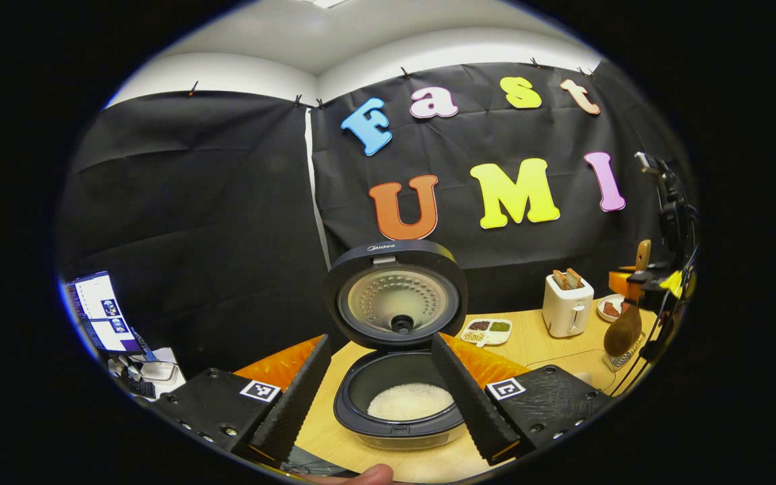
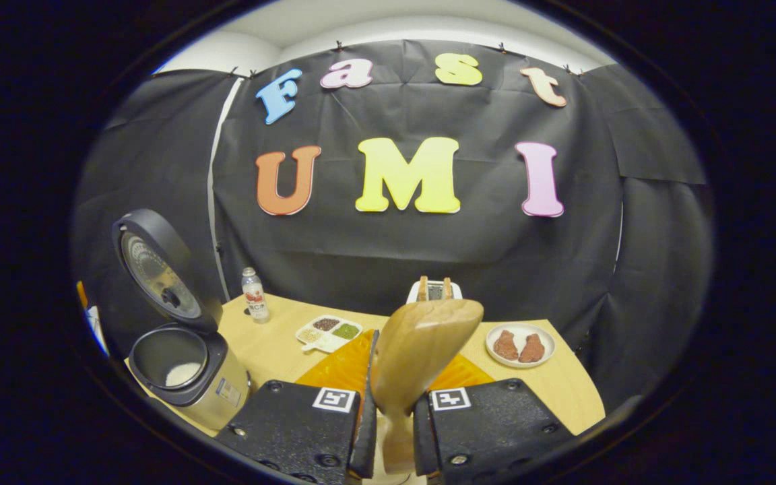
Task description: Close the left gripper, press the button to open the rice cooker; take a wooden spoon from the chopstick holder with the right hand, scoop a spoonful of rice and pour it into the rice cooker, then put the wooden spoon back into the chopstick holder.
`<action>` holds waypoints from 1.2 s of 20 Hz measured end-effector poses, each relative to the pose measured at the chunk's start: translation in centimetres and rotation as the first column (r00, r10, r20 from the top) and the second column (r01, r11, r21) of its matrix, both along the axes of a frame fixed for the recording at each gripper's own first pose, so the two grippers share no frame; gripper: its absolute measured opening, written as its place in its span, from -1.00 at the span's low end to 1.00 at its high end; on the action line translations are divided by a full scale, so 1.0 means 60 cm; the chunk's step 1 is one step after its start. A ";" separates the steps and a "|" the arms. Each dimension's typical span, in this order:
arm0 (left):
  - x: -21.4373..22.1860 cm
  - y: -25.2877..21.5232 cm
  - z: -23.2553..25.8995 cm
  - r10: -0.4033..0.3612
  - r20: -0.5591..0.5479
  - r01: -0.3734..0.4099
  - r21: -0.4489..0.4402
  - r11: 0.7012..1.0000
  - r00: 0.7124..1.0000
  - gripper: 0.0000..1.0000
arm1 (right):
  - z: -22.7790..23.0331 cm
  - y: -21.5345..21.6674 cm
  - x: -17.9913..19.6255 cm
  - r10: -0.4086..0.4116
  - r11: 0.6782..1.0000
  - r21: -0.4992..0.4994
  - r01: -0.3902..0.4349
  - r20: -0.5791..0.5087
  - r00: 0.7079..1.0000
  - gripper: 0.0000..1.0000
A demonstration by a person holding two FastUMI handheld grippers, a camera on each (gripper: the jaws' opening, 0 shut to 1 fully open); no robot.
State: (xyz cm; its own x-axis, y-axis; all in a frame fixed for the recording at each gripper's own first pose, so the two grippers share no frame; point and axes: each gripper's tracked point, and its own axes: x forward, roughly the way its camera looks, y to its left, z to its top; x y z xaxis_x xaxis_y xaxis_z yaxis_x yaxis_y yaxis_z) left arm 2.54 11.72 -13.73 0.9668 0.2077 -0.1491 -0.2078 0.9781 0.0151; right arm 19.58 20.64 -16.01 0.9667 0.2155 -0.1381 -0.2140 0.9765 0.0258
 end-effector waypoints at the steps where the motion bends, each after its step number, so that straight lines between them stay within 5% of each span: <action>1: -0.001 0.001 -0.002 0.002 0.001 -0.002 0.002 1.000 1.000 0.92 | -0.017 0.006 0.000 0.000 1.000 -0.008 0.000 -0.008 1.000 -0.45; 12: -0.005 0.002 -0.019 -0.008 -0.011 0.008 0.035 0.999 1.000 0.92 | -0.224 0.055 0.019 -0.040 0.974 -0.227 0.015 -0.104 0.994 -0.45; 17: -0.008 0.012 -0.025 0.005 -0.017 -0.004 0.027 1.000 1.000 0.92 | -0.228 0.061 0.010 -0.051 0.977 -0.214 0.028 -0.103 0.993 -0.45; 24: -0.009 0.025 -0.023 0.018 -0.010 -0.018 0.033 0.999 1.000 0.92 | -0.298 0.067 -0.012 -0.039 0.996 -0.088 0.018 -0.240 0.970 -0.45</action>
State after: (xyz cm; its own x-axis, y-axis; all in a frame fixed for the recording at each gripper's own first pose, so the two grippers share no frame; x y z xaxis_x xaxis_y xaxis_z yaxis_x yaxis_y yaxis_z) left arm 2.01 13.24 -15.10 0.9613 0.2298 -0.1520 -0.2248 0.9731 0.0497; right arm 18.85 24.68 -33.90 0.9080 0.1661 -0.3847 -0.1839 0.9829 -0.0096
